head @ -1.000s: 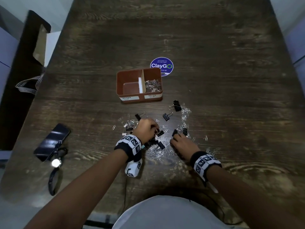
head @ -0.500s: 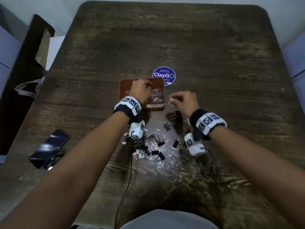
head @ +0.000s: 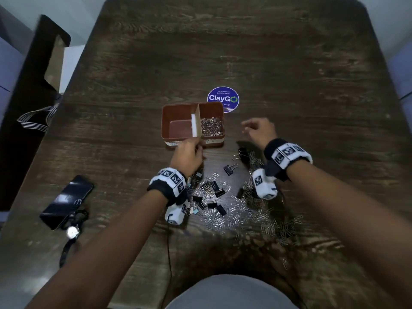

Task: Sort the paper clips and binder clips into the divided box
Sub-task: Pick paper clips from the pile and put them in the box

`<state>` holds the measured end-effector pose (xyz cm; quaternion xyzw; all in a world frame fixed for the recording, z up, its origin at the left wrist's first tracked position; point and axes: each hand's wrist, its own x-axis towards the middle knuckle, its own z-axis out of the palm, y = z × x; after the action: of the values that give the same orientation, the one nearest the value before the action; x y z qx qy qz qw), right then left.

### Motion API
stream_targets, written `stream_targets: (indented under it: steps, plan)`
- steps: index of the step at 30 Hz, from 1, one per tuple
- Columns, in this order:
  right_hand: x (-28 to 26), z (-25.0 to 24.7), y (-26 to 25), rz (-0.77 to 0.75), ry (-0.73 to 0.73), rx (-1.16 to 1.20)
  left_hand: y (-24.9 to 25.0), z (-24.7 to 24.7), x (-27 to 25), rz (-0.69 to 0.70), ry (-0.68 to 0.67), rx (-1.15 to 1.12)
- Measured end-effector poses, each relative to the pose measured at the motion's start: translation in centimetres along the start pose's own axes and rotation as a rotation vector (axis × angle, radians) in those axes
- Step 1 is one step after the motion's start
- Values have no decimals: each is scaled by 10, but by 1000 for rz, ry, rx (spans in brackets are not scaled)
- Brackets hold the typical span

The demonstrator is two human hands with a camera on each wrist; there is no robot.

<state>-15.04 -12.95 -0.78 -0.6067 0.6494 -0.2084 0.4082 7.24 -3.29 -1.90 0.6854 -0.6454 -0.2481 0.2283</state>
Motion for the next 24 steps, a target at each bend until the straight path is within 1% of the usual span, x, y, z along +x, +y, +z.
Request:
stream_targets:
  steps: [2, 4, 6, 7, 10, 12, 14, 16, 17, 19, 21, 23, 24]
  plan:
    - [-21, -13, 38, 48, -24, -30, 9, 16, -13, 37, -201, 25]
    - [-43, -24, 77, 60, -153, -224, 20, 36, -24, 102, -398, 71]
    - [-61, -31, 110, 62, -295, -440, 29, 56, -31, 233, -509, 149]
    - [-67, -32, 123, 51, -331, -530, 33, 65, -34, 300, -555, 205]
    - [-76, -29, 144, -42, -331, -639, 41, 90, -45, 420, -681, 366]
    - [-74, -22, 145, -157, -311, -687, 46, 102, -57, 520, -702, 403]
    - [-70, -12, 138, -258, -317, -749, 46, 116, -72, 683, -697, 427]
    - [-63, -1, 130, -288, -351, -775, 43, 131, -89, 848, -696, 470]
    - [-60, 4, 126, -282, -372, -777, 42, 138, -97, 900, -701, 514]
    - [-53, 14, 122, -279, -418, -785, 41, 146, -109, 935, -736, 599]
    - [-50, 22, 120, -307, -451, -826, 40, 150, -115, 891, -781, 647]
    - [-54, 29, 122, -356, -431, -855, 38, 149, -117, 849, -783, 671]
    - [-58, 30, 123, -385, -405, -853, 35, 148, -116, 848, -763, 667]
